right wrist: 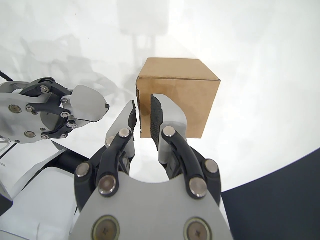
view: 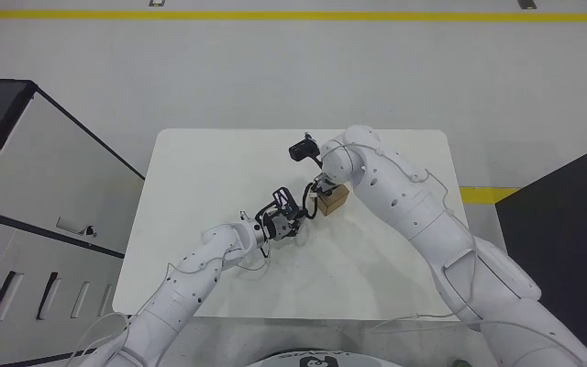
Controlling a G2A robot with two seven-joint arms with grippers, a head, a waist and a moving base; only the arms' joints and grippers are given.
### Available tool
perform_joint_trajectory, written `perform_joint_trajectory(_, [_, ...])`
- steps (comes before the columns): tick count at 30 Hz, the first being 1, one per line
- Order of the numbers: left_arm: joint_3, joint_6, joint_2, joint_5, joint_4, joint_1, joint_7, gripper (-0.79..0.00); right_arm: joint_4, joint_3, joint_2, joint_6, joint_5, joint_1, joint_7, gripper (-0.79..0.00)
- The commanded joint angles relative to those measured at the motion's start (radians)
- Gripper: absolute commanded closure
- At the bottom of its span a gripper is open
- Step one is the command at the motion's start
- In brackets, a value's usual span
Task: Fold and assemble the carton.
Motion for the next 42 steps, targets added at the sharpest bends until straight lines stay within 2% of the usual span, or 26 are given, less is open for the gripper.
perform_joint_trajectory(1, [0.0, 0.0, 0.0, 0.0, 0.0, 0.0, 0.0, 0.0, -0.006, 0.009, 0.002, 0.001, 0.003, -0.003, -0.005, -0.126])
perform_joint_trajectory(2, [0.0, 0.0, 0.0, 0.0, 0.0, 0.0, 0.0, 0.0, -0.01, 0.014, 0.003, 0.0, 0.005, -0.005, -0.007, -0.08])
perform_joint_trajectory(3, [0.0, 0.0, 0.0, 0.0, 0.0, 0.0, 0.0, 0.0, -0.013, 0.02, 0.005, 0.001, 0.005, -0.007, -0.008, 0.0])
perform_joint_trajectory(15, [0.0, 0.0, 0.0, 0.0, 0.0, 0.0, 0.0, 0.0, -0.012, 0.063, 0.014, 0.011, 0.024, -0.034, -0.026, 0.0])
perform_joint_trajectory(33, [0.0, 0.0, 0.0, 0.0, 0.0, 0.0, 0.0, 0.0, 0.068, 0.041, -0.005, -0.003, 0.051, -0.008, -0.036, 0.0])
perform_joint_trajectory(42, [0.0, 0.0, 0.0, 0.0, 0.0, 0.0, 0.0, 0.0, 0.028, 0.069, 0.003, 0.005, 0.046, -0.022, -0.058, 0.0])
